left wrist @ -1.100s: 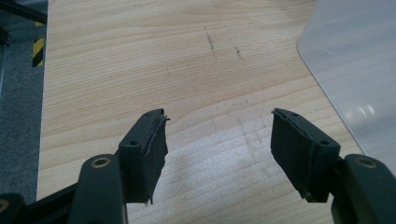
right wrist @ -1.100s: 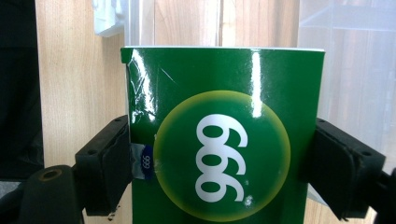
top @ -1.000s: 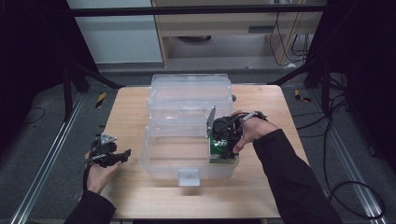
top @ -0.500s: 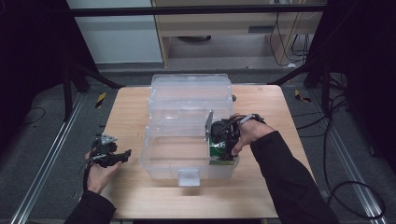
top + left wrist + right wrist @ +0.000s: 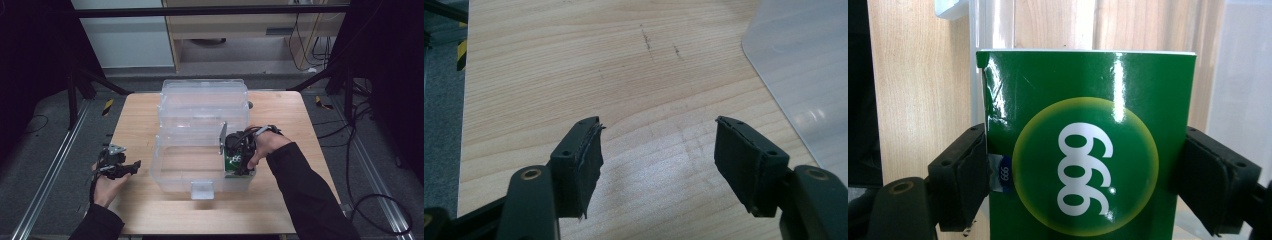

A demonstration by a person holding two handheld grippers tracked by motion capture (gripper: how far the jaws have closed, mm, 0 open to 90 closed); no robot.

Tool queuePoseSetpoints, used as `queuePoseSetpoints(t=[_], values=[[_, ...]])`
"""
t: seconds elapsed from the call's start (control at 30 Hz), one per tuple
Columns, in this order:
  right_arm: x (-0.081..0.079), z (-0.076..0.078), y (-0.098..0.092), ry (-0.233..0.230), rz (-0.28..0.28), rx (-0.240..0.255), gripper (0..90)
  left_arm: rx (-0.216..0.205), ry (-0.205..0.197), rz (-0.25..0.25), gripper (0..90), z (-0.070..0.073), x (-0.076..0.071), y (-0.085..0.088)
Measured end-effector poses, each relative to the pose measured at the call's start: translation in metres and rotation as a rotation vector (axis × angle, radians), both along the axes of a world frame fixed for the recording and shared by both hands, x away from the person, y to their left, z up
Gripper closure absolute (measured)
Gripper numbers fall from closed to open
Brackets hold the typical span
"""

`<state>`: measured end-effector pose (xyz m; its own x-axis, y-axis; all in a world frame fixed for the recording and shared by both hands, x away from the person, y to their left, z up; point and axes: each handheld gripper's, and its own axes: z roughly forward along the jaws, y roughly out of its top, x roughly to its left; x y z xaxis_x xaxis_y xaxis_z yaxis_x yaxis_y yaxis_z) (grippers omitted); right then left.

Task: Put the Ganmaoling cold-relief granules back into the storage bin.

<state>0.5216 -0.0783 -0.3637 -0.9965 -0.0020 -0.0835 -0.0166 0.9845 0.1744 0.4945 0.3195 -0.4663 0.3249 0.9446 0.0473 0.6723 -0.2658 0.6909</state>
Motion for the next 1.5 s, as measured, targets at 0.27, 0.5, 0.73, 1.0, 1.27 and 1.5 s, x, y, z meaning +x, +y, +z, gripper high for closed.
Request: queuePoseSetpoints(t=[0.27,0.5,0.73,1.0,1.27,1.5], values=[[0.001,-0.007,-0.001,0.013,-0.007,0.016,16.5,0.002,0.003,-0.001,34.8,-0.001,0.000,0.000],[0.002,-0.013,-0.003,0.024,-0.022,0.045,16.1,0.002,0.001,-0.001,34.8,0.000,0.000,0.000],[0.000,-0.017,-0.009,0.010,-0.038,0.094,15.7,0.002,0.001,-0.002,34.7,0.000,0.000,-0.001],[-0.001,-0.018,-0.011,0.003,-0.053,0.112,15.3,-0.002,0.001,-0.003,34.7,0.000,-0.001,-0.001],[-0.001,-0.018,-0.010,-0.004,-0.057,0.102,15.1,-0.004,-0.003,-0.006,34.7,0.002,-0.001,-0.002],[-0.001,-0.014,-0.011,-0.014,-0.085,0.112,15.6,-0.003,-0.004,-0.007,34.6,0.002,-0.001,-0.003]])
